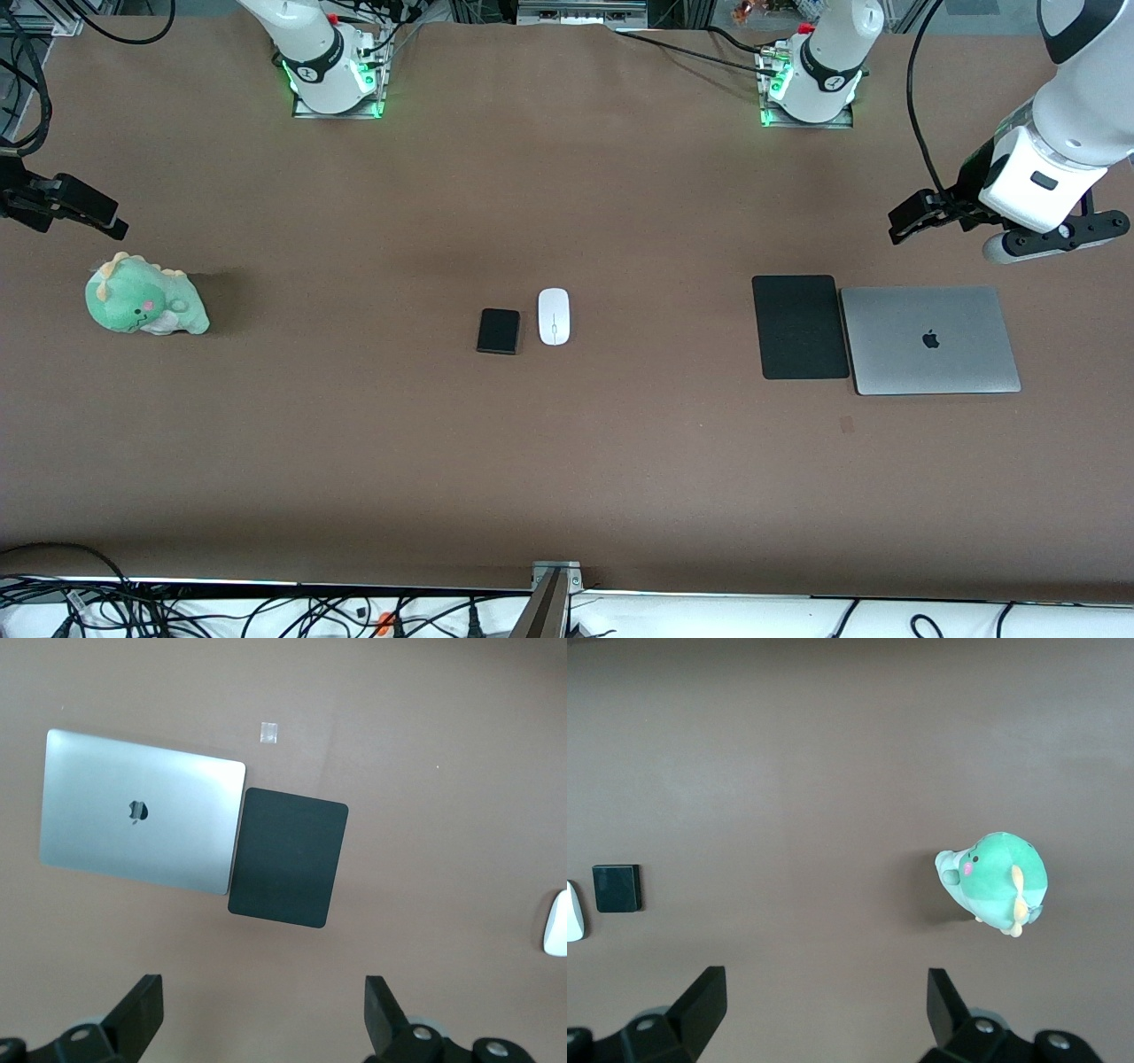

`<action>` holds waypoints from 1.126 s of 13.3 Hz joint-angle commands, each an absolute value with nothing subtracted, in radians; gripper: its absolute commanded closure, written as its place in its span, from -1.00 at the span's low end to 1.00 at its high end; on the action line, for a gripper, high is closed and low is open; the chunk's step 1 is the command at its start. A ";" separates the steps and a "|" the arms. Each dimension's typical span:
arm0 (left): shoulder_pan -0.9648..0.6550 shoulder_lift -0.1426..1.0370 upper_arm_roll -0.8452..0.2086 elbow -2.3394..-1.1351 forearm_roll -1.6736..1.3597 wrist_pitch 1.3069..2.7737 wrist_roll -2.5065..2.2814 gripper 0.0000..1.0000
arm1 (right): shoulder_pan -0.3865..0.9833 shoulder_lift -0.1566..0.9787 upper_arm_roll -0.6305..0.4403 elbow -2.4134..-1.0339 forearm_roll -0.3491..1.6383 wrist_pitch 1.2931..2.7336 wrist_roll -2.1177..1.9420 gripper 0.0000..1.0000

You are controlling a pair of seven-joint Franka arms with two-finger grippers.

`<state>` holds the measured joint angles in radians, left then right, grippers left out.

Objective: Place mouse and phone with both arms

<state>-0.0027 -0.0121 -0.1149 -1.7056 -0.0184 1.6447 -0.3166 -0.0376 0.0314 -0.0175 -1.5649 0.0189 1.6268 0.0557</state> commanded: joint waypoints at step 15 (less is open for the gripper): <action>0.009 -0.014 -0.120 -1.680 0.002 1.632 -0.235 -1.00 | -0.046 0.017 -0.011 -1.577 0.012 1.629 0.049 -1.00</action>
